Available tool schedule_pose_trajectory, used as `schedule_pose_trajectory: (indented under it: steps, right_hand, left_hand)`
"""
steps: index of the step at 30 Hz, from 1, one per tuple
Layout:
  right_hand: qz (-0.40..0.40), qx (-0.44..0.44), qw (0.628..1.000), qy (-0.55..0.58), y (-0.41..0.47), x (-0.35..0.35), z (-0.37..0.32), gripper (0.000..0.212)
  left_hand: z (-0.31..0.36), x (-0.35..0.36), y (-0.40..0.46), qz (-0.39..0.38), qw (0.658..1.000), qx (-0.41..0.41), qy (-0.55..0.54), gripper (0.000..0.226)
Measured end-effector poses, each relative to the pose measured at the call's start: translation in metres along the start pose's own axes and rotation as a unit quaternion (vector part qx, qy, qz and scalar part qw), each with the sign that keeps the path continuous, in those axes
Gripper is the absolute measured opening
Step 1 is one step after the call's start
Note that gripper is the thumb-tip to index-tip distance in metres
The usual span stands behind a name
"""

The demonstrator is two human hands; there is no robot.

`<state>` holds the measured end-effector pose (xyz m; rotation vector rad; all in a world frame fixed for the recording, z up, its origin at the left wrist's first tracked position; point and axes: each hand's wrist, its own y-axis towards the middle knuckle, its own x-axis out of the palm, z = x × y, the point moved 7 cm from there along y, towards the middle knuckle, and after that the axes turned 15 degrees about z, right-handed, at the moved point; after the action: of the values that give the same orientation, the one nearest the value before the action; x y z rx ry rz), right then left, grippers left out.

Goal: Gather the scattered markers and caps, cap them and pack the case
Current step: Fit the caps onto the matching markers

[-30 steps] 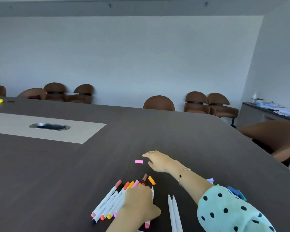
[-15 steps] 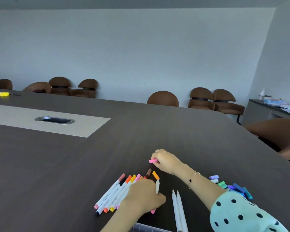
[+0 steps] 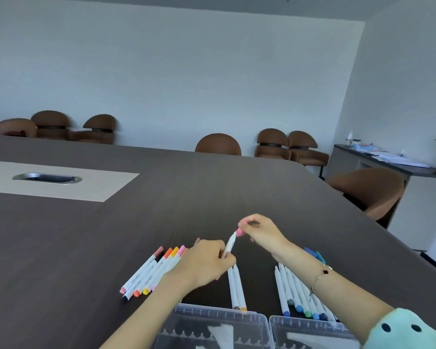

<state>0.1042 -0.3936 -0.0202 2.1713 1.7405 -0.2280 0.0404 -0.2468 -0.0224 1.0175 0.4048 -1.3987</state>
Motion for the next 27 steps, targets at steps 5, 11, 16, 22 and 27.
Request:
schedule_pose_trajectory:
  steps: [5,11,16,22,27]
  right_hand:
    - [-0.013,0.086,0.996,0.033,-0.01,-0.003,0.015,0.017]
    - [-0.031,0.098,0.994,0.044,-0.01,-0.003,0.015,0.016]
    - [-0.086,0.067,0.994,0.01,-0.013,0.006,0.011,0.024]
    - [-0.065,0.044,0.997,-0.006,-0.009,0.012,0.009,0.013]
    - [-0.08,0.022,0.995,-0.054,-0.009,0.022,0.004,0.01]
  left_hand:
    - [0.006,0.003,-0.002,0.004,1.0,0.022,-0.004,0.031]
    - [0.005,0.007,-0.002,-0.006,1.0,0.029,-0.002,0.031]
    - [-0.001,0.012,0.0,0.002,1.0,0.021,-0.001,0.033]
    - [-0.001,0.012,0.0,0.018,1.0,-0.01,-0.016,0.034]
    - [-0.006,0.02,0.0,0.003,0.999,-0.04,0.012,0.033]
